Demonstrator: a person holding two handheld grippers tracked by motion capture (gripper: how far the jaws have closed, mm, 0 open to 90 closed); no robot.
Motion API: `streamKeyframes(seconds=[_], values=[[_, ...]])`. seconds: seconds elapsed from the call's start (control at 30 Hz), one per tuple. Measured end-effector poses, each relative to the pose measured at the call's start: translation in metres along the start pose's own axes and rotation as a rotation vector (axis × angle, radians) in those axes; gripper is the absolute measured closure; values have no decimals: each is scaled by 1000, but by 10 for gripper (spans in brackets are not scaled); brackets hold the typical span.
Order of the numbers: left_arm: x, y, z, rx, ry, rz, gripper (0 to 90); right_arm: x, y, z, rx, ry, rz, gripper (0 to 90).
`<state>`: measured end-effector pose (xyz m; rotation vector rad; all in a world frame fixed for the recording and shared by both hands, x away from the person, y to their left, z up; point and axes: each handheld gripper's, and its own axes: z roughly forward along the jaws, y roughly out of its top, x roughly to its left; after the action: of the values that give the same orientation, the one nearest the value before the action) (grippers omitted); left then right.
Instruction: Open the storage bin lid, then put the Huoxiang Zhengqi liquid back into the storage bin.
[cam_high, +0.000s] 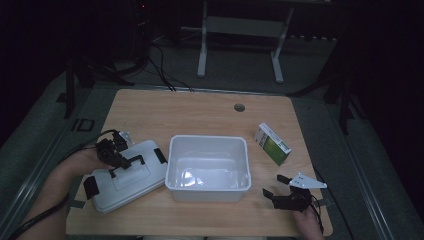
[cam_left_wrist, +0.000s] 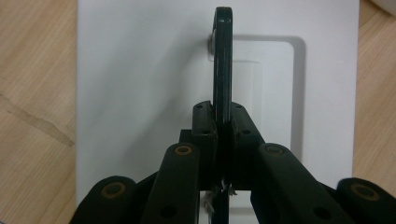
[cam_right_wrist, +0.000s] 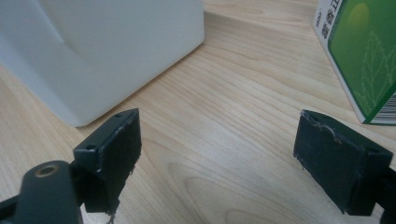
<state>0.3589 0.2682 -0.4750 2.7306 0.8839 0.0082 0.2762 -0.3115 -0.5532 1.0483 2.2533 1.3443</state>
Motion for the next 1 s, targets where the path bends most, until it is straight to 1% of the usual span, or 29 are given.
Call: streamKeyframes(seconds=[0.03,0.07,0.13,0.2,0.23,0.3,0.33,0.37,0.4,0.43,0.47,0.5,0.53,0.6,0.63,0.7,0.73,0.77,0.8,0.83,0.87,0.9,0.93,1.0], values=[[1,-1,2,2,-11,-7,834,0,0,0,-2,4,3,148],[0,-1,4,5,-15,-5,834,0,0,-1,-5,4,2,148],[1,-3,7,-8,-26,-8,833,-1,1,-1,-11,3,9,147],[1,-4,7,-29,-32,-21,834,-1,0,-2,-17,0,12,147],[2,-5,8,-33,-35,-23,833,-1,1,-2,-12,4,11,147],[2,-5,8,-36,-28,-25,827,-1,1,-1,-11,8,6,147],[2,-5,8,-30,-6,-32,827,0,0,-1,-8,7,7,147],[3,-4,8,-9,21,-49,743,0,0,-1,-4,10,5,147],[4,-4,8,-8,36,-59,598,1,0,-1,0,3,1,147],[4,-5,9,-7,29,-77,519,1,1,-2,3,3,-2,146],[4,-5,9,1,40,-85,438,0,2,-2,8,4,0,136],[5,-5,9,1,55,-89,385,0,3,-4,2,2,5,136],[5,-6,8,-5,56,-104,353,-2,4,-6,-6,0,17,136],[4,-7,6,-24,64,-107,291,-4,8,-11,-6,-2,45,135],[4,-8,6,-22,57,-108,269,-6,11,-14,-9,-6,58,134],[3,-9,4,-21,47,-100,208,-9,16,-20,-23,-7,90,129],[2,-9,3,-14,43,-96,179,-11,19,-23,-21,-18,101,129],[2,-9,2,-12,55,-93,179,-13,22,-27,-23,-26,98,129],[1,-10,1,-15,68,-90,179,-15,25,-31,-26,-15,90,123],[1,-10,-1,-17,61,-93,179,-18,29,-33,-23,-18,82,123],[1,-10,-2,-20,64,-99,179,-19,34,-36,-15,-39,68,123],[1,-10,-3,-25,70,-99,179,-21,39,-38,-1,-47,45,124],[1,-10,-4,-32,66,-100,179,-23,44,-40,5,-52,33,124],[0,-10,-6,-42,71,-97,179,-28,54,-42,5,-76,30,133]])
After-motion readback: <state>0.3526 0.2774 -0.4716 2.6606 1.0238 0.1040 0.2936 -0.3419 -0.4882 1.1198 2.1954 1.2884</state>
